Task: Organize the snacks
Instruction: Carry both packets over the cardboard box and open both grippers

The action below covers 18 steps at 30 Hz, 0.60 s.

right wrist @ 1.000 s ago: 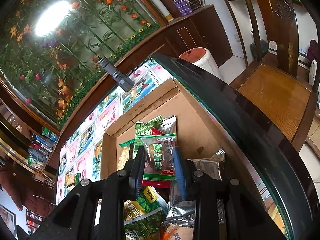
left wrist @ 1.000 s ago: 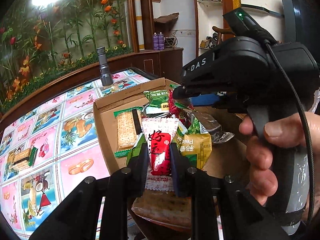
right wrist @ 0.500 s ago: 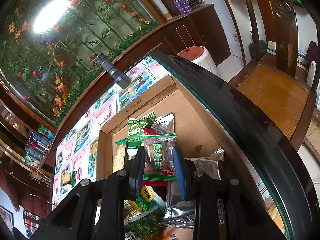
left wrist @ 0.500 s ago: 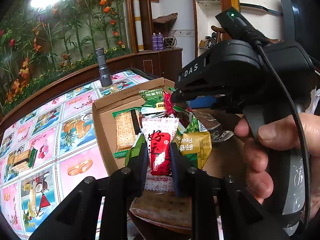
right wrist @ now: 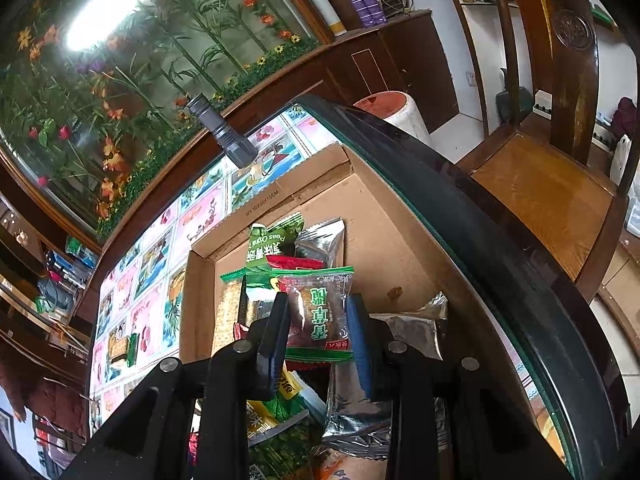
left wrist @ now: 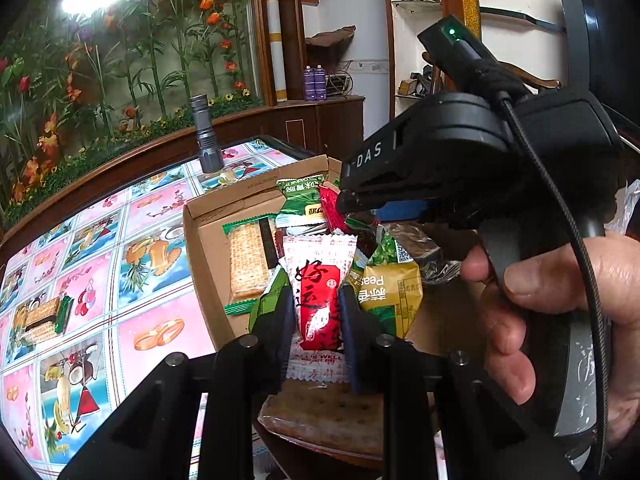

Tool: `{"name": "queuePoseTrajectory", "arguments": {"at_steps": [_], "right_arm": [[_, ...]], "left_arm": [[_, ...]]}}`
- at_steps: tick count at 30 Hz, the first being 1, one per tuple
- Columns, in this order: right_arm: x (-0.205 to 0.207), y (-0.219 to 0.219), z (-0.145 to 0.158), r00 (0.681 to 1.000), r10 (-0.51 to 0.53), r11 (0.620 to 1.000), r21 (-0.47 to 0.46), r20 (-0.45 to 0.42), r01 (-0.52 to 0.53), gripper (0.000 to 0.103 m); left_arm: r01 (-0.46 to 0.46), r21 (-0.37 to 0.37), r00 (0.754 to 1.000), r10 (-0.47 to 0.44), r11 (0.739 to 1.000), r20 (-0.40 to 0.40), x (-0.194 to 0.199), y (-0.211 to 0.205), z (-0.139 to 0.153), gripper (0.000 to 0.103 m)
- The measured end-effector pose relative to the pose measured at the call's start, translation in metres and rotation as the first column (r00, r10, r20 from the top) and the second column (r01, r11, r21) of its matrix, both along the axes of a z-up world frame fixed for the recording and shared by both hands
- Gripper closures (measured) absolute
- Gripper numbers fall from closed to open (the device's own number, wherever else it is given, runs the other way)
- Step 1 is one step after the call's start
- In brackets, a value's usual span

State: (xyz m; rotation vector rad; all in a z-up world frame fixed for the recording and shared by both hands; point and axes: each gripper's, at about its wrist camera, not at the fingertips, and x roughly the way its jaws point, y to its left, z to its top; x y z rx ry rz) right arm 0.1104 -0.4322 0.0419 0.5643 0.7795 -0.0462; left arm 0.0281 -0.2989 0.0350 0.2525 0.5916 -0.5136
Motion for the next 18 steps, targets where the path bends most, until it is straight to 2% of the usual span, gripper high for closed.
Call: {"name": "queuePoseTrajectory", "arguments": {"at_steps": [11,18], "right_arm": [[0.0003,0.0012,0.0005,1.000,0.002,1.000,-0.006,0.000,-0.002,0.070],[0.0009,0.0026,0.0012,1.000,0.005,1.000,-0.010,0.002,-0.005,0.070]], "left_arm": [[-0.001,-0.002,1.000,0.001,1.000,-0.001,-0.0003,-0.0007,-0.0005,0.079],[-0.004,-0.004,1.000,0.004,1.000,-0.005,0.0008,-0.0017,-0.0026,0.071]]}}
